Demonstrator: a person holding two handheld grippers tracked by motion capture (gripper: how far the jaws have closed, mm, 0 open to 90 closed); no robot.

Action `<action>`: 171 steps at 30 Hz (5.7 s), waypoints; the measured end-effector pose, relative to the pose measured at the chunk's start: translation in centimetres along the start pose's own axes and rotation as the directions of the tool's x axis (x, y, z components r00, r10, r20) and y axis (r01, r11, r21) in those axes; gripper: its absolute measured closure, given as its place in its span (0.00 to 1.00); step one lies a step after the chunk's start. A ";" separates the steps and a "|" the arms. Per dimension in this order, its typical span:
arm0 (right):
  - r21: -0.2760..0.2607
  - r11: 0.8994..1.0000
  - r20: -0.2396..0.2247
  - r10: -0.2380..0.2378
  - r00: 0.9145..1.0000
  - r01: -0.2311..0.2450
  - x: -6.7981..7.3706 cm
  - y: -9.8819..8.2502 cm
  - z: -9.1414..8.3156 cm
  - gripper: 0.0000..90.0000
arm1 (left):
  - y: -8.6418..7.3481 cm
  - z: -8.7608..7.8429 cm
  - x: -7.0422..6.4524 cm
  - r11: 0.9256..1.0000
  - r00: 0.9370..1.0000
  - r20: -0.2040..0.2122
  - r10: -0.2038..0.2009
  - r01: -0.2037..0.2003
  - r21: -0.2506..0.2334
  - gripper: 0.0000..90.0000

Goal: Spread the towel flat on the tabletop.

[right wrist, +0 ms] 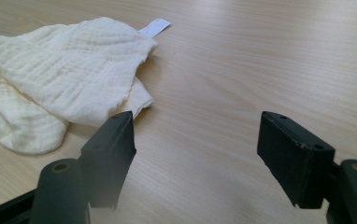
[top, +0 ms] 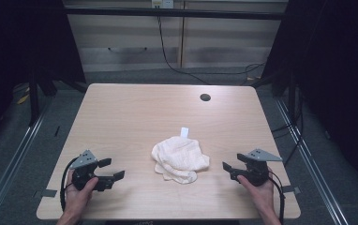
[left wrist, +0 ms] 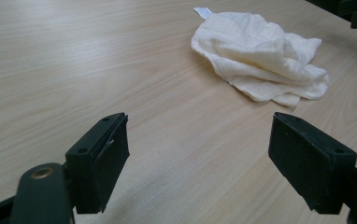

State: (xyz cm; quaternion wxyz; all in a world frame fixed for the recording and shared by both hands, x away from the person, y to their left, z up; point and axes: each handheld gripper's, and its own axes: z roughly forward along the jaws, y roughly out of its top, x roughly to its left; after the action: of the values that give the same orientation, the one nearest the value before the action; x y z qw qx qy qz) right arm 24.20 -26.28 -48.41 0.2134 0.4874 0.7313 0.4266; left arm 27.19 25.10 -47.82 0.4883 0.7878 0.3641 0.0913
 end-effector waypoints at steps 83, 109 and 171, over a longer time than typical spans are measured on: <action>0.302 0.931 -0.382 -0.078 0.921 0.204 5.2 4.8 10.6 0.93 | 0.0 0.4 1.1 0.999 0.998 -0.054 -0.029 0.030 0.014 0.23; 0.259 0.941 -0.450 -0.080 0.889 0.216 7.0 4.2 8.2 0.77 | 2.5 1.3 -1.5 1.000 0.999 0.027 0.021 -0.021 0.018 0.40; 0.198 0.973 -0.407 -0.028 0.913 0.118 4.3 2.7 4.3 0.57 | 3.2 5.0 -5.7 0.988 0.956 0.271 0.111 -0.136 0.073 0.97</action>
State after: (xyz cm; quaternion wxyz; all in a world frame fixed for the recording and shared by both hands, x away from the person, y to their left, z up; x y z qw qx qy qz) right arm 26.89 -20.17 -48.09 0.0200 0.3823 0.8196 0.4263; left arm 27.14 16.94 -46.46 0.4898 0.8355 0.2490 -0.0014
